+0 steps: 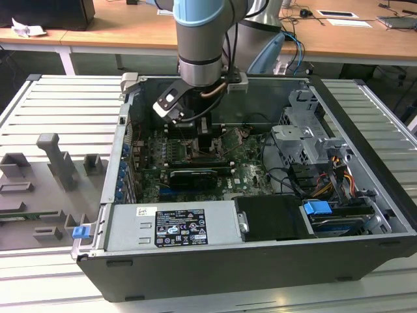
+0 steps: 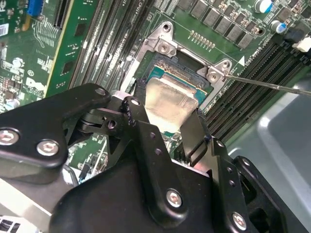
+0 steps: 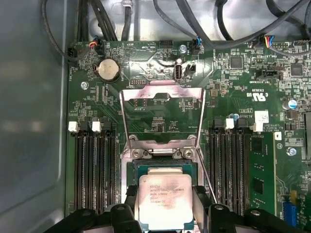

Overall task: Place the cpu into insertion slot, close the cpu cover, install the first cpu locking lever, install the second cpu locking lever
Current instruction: 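Place the cpu into insertion slot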

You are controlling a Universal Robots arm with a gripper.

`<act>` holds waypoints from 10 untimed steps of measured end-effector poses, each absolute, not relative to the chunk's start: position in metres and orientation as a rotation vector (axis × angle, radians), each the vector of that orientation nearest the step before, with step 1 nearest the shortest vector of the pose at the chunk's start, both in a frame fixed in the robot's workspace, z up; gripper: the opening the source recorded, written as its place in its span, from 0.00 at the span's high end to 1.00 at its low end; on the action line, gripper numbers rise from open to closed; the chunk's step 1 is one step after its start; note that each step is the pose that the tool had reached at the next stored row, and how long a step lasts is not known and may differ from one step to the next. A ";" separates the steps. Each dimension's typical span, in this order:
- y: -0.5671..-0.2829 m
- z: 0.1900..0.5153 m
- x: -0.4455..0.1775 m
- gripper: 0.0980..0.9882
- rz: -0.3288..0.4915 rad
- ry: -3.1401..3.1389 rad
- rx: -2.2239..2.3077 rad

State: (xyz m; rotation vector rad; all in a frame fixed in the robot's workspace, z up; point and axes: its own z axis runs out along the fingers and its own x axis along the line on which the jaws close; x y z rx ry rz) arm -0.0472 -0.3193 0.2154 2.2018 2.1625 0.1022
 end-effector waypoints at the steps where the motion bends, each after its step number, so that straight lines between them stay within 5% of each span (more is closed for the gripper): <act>1: -0.319 0.215 -0.048 0.52 0.102 2.152 2.212; 10: -0.318 0.204 -0.048 0.52 0.102 2.145 2.218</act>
